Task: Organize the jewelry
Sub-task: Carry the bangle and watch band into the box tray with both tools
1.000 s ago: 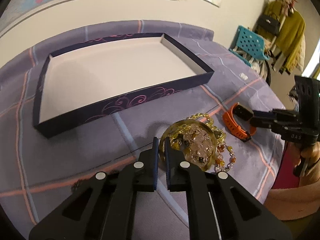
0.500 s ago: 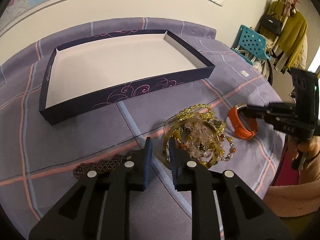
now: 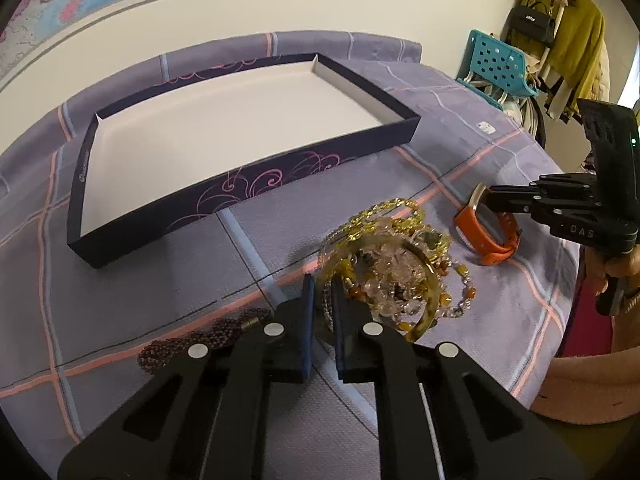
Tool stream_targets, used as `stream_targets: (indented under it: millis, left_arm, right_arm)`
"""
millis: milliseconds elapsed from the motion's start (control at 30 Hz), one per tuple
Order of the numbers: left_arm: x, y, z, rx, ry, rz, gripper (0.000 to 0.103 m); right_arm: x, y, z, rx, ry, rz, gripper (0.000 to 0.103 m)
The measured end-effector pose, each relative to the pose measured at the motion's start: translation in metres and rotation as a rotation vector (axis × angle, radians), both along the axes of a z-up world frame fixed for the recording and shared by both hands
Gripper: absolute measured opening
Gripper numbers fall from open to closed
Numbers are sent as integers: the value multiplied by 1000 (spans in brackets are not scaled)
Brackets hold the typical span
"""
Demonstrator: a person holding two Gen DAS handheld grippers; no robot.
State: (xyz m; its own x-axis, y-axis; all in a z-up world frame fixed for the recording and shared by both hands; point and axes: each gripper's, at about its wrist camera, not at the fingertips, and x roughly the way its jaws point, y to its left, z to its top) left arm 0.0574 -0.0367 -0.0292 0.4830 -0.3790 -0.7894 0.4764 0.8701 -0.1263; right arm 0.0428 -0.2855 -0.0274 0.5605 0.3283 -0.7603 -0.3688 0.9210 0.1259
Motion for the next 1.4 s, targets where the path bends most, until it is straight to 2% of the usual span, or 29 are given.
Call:
stream_targets:
  millis: [200, 433, 633, 833, 1067, 1400]
  left_arm:
    - [-3, 13, 17, -50, -13, 33, 7]
    - [2, 33, 43, -136, -37, 68, 7]
    - [18, 49, 58, -163, -47, 120, 7]
    - [54, 65, 71, -173, -55, 192, 7]
    - [104, 70, 74, -154, -55, 254, 7]
    - [178, 73, 45, -155, 44, 318, 7]
  right_arm:
    - [2, 2, 12, -15, -30, 22, 4]
    - [14, 8, 31, 17, -73, 46, 4]
    - [35, 22, 51, 42, -118, 72, 4]
    - [77, 40, 70, 66, -152, 89, 4]
    - [134, 66, 72, 92, -139, 76, 4]
    - [205, 92, 45, 82, -54, 6, 4]
